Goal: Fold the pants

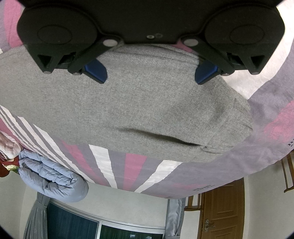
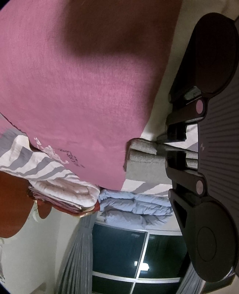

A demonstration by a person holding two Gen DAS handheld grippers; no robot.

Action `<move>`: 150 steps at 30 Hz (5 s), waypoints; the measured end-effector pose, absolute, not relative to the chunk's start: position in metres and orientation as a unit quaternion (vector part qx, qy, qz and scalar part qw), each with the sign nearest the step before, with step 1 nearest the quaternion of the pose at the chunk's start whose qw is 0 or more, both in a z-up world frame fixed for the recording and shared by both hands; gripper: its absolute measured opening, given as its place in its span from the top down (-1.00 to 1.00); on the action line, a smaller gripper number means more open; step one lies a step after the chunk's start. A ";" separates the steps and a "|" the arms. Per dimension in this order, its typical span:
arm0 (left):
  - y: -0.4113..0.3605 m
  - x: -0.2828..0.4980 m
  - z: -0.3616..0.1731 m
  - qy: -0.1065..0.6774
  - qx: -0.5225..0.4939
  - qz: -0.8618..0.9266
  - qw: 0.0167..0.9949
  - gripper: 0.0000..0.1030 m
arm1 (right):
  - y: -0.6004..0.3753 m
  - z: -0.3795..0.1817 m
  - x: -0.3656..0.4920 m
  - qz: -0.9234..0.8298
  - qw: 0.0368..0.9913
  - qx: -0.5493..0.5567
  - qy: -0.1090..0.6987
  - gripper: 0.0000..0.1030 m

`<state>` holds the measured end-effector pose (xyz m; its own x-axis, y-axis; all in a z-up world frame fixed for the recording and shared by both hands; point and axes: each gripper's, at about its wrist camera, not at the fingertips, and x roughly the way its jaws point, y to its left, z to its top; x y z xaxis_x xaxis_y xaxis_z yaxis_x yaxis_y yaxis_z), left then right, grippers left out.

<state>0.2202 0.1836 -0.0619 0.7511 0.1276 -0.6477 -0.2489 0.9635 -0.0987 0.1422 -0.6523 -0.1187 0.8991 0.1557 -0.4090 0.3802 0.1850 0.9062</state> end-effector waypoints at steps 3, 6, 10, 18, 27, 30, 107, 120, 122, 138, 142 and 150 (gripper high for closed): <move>0.184 0.220 -0.062 0.338 -0.090 0.101 0.931 -0.88 | -0.652 -0.117 0.145 -0.081 0.741 0.631 0.217 0.76; 0.184 0.220 -0.062 0.338 -0.091 0.101 0.931 -0.88 | -0.652 -0.116 0.150 -0.083 0.742 0.627 0.224 0.74; 0.184 0.220 -0.062 0.338 -0.091 0.101 0.931 -0.88 | -0.651 -0.114 0.158 -0.074 0.743 0.625 0.229 0.67; 0.184 0.220 -0.063 0.338 -0.091 0.101 0.931 -0.88 | -0.642 -0.099 0.181 -0.062 0.793 0.548 0.260 0.86; 0.185 0.221 -0.063 0.338 -0.092 0.099 0.931 -0.88 | -0.648 -0.114 0.172 -0.068 0.811 0.523 0.252 0.88; 0.187 0.220 -0.063 0.337 -0.096 0.096 0.932 -0.88 | -0.650 -0.104 0.153 -0.117 0.805 0.543 0.209 0.77; 0.172 0.292 -0.026 0.334 -0.034 0.081 0.938 -0.78 | -0.462 -0.023 0.256 0.074 0.925 0.159 0.336 0.21; 0.290 0.208 -0.025 0.314 -0.159 0.195 0.915 -0.50 | -0.512 -0.032 0.185 0.009 0.900 0.288 0.328 -0.04; 0.302 0.210 -0.034 0.311 -0.191 0.183 0.913 -0.28 | -0.511 -0.029 0.183 0.006 0.900 0.285 0.329 -0.05; 0.304 0.214 -0.033 0.293 -0.212 0.136 0.922 0.45 | -0.507 -0.035 0.178 -0.002 0.889 0.311 0.337 -0.20; 0.305 0.219 -0.020 0.270 -0.186 0.134 0.935 0.78 | -0.504 -0.038 0.176 -0.004 0.883 0.326 0.338 -0.22; 0.306 0.229 -0.033 0.323 -0.129 0.135 0.928 0.61 | -0.514 -0.032 0.168 -0.016 0.883 0.343 0.321 -0.27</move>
